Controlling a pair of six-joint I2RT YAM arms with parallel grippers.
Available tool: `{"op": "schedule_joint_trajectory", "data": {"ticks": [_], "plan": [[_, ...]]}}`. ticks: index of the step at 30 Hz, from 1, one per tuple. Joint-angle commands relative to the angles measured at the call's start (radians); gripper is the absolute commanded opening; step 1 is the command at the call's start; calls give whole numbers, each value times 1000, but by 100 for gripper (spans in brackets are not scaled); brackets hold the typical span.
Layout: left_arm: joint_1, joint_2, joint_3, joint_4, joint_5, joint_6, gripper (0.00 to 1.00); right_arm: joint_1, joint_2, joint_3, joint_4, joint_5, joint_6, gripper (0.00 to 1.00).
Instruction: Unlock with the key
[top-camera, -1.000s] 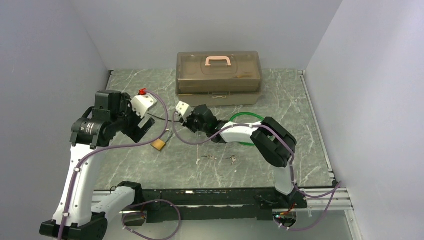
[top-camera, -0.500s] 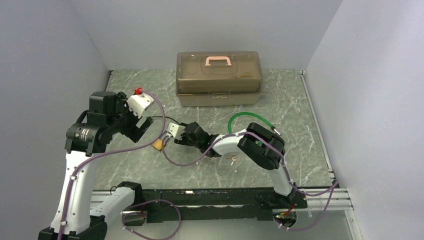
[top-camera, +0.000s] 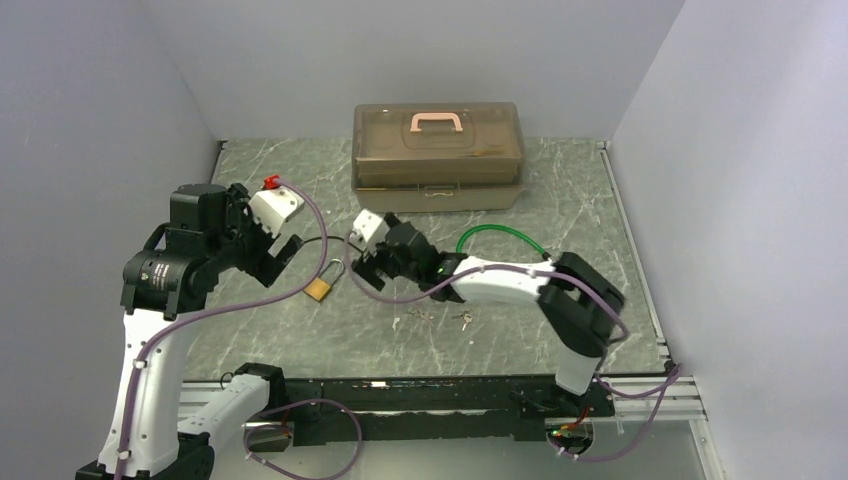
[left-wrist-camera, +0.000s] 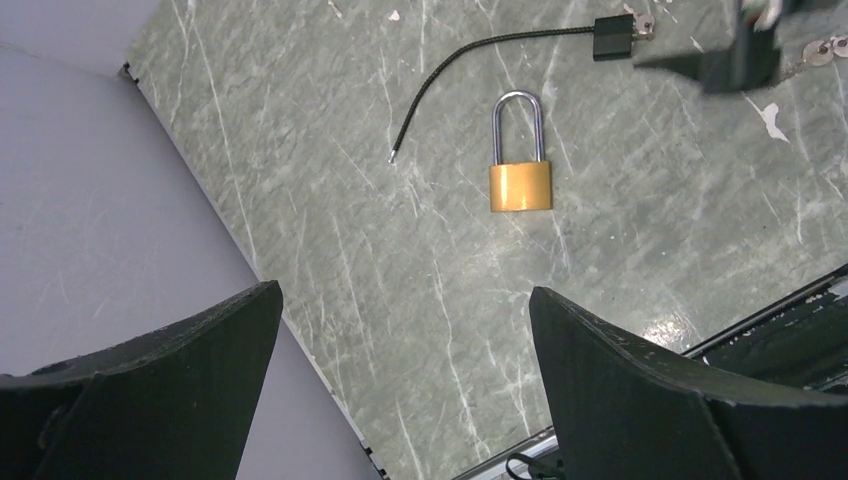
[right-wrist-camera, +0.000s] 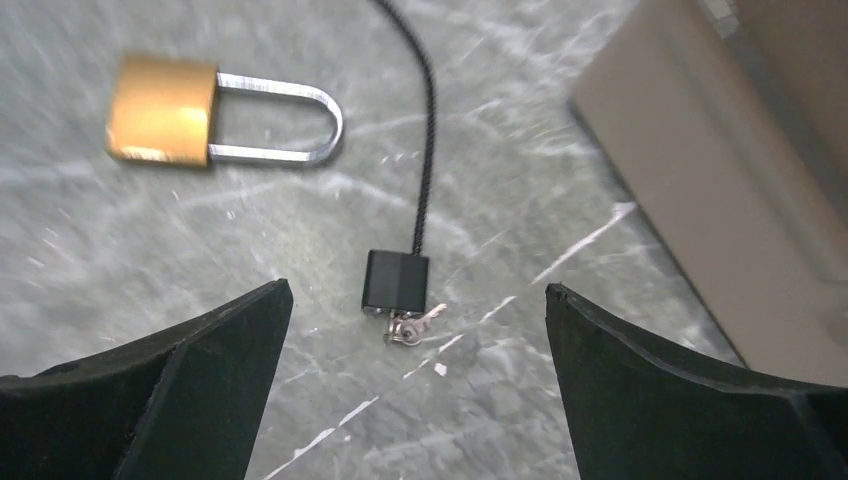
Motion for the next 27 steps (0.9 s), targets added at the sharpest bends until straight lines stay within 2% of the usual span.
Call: {"op": "schedule_joint_trajectory", "data": {"ticks": [1,5,10,13,15,22,27], "plan": [[5,7,16,-18,-12,-6,99,-37,-192,90,-179,18,249,100],[9,8,-46,0,-12,-8,99,-92,-337,28,-267,12,496,100],[24,-2,-103,31,4,-8,99,-167,-515,-124,-407,8,702,100],[34,-3,-139,49,2,-3,99,-174,-554,-164,-606,100,841,92],[40,-2,-171,67,-7,1,100,-175,-587,-223,-649,111,909,87],[50,25,-289,115,-37,7,99,-172,-661,-395,-645,108,1010,82],[51,23,-359,126,-19,12,99,-172,-623,-424,-622,107,1027,74]]}}
